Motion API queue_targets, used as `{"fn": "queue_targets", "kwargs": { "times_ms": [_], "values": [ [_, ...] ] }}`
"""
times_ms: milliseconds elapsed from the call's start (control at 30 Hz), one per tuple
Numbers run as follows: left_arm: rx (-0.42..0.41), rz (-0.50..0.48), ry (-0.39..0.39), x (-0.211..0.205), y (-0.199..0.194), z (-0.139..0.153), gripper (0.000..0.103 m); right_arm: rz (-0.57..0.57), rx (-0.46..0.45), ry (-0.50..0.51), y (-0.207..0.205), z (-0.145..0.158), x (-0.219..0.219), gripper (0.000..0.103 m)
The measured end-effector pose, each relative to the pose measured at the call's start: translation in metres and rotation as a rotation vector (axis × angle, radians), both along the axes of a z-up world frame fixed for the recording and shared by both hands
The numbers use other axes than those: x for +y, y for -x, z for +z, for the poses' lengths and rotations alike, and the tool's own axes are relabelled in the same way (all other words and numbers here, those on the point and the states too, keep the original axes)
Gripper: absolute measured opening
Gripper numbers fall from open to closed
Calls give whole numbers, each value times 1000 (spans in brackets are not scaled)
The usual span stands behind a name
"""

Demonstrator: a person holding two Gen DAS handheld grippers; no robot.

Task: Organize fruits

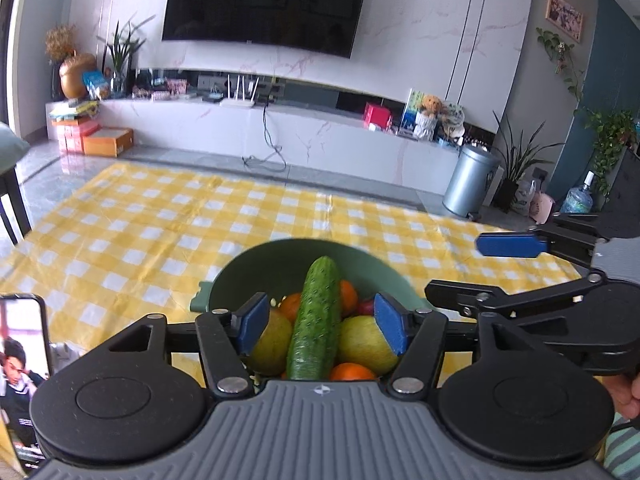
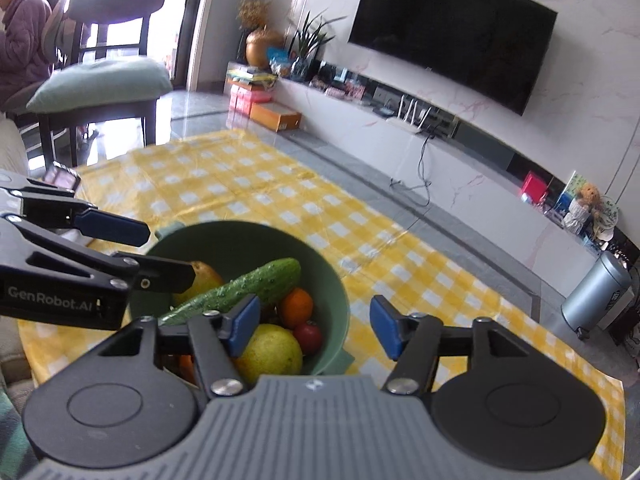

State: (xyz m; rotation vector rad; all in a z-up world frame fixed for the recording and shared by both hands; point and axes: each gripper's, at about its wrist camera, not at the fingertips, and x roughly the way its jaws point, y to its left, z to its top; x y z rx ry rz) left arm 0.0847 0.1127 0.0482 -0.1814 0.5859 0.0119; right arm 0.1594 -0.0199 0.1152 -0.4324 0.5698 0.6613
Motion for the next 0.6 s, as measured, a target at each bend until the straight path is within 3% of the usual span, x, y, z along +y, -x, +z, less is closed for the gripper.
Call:
{"fn": "queue_targets", "kwargs": {
  "times_ms": [100, 167, 267, 600],
  "values": [
    [-33, 1, -43, -13, 12, 16, 75, -44, -27, -49, 18, 17, -18, 68],
    [-57, 1, -78, -21, 20, 25, 80, -80, -32, -96, 30, 27, -33, 78],
    [-98, 10, -115, -31, 33, 38, 90, -130, -43, -173, 49, 37, -56, 83],
    [-105, 32, -286, -68, 58, 42, 94, -284, -68, -285, 104, 41, -100, 95]
  ]
}}
